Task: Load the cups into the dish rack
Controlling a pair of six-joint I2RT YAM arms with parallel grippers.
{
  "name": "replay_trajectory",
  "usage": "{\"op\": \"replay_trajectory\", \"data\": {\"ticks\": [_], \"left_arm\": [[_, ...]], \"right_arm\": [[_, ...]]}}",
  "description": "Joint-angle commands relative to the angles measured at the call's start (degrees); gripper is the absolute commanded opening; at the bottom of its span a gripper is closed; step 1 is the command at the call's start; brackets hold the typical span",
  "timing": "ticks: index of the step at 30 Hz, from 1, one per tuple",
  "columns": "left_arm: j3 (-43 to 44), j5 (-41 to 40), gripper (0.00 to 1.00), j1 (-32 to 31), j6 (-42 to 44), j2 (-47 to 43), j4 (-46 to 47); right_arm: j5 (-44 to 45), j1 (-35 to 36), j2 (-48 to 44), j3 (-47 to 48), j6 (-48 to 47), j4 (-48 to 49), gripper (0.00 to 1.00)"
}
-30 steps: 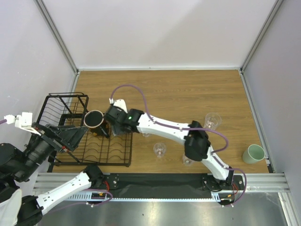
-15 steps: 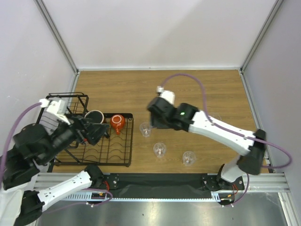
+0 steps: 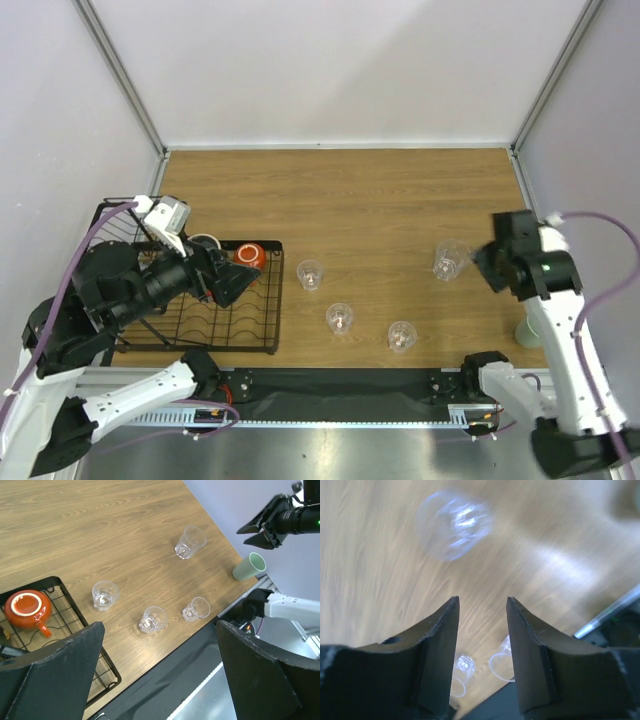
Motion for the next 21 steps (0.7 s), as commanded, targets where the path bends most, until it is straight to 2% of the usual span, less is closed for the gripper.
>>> {"op": "replay_trajectory", "data": {"ticks": [1,5,10,15,21], "left_arm": [[-0.2,3.4,1.0,0.3,2.1,1.4,3.3],[0.7,5.6,1.0,0.3,2.6,2.6,3.9],[0.3,7.3,1.0,0.3,2.9,3.2,4.5],[1.1,7.4,1.0,0.3,3.9,3.3,4.0],[1.4,7.5,1.0,0.3,4.3,3.7,3.4]], "right_arm": [[-10.1,-17.9,-0.6,-4.5,-8.0,-0.1,0.47],[-11.0,-29.1,2.5,-4.8,-13.8,-2.0,0.5],[-1.5,-35.5,6.9,-1.6,-17.1,-3.5,0.55],[-3.2,-43.5,10.3,-2.1,-22.5,-0.1,0.53],[-3.2,-47.5,11.2,-4.9,-24.2,3.1,0.52]]}}
